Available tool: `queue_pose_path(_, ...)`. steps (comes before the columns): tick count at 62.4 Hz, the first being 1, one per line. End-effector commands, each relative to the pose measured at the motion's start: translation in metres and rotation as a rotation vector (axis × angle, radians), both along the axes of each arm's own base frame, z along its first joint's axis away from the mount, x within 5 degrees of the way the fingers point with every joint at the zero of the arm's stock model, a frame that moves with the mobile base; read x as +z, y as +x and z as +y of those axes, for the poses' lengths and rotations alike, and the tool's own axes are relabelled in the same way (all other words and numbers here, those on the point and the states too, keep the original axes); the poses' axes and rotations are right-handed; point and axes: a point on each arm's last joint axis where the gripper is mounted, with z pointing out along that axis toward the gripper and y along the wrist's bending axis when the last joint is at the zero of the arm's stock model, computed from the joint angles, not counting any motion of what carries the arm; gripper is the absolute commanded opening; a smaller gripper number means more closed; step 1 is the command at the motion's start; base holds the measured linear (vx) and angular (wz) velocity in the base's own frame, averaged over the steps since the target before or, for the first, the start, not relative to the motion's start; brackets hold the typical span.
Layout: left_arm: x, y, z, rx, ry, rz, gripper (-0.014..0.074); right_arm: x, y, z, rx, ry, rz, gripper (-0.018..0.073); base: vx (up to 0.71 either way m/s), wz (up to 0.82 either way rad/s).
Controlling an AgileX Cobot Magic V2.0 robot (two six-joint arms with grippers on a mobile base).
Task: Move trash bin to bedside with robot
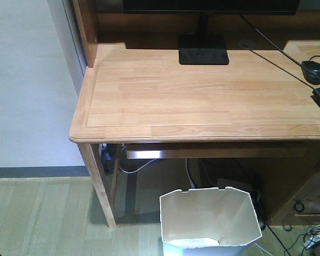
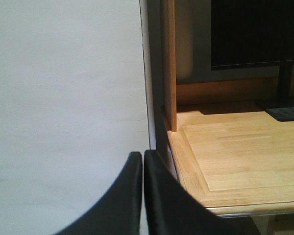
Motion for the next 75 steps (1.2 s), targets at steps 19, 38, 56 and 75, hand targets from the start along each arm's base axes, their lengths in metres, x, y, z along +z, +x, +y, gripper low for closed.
queue_pose_path(19, 0.0035, -0.0007, -0.0005, -0.009, -0.022, -0.077, -0.0006, 0.0069, -0.0016, 0.0, -0.002, -0.007, -0.083, -0.0008, 0.0, 0.0)
queue_pose_path(38, 0.0035, -0.0007, -0.0005, -0.009, -0.022, -0.077, -0.0006, 0.0069, -0.0016, 0.0, -0.002, -0.007, -0.083, -0.0008, 0.0, 0.0)
queue_pose_path(56, 0.0035, -0.0007, -0.0005, -0.009, -0.022, -0.077, -0.0006, 0.007, -0.0016, 0.0, -0.002, -0.007, -0.084, -0.0008, 0.0, 0.0)
queue_pose_path(75, 0.0035, -0.0007, -0.0005, -0.009, -0.022, -0.077, -0.0006, 0.0107, -0.0022, 0.0, -0.005, -0.042, -0.09, -0.0008, 0.0, 0.0)
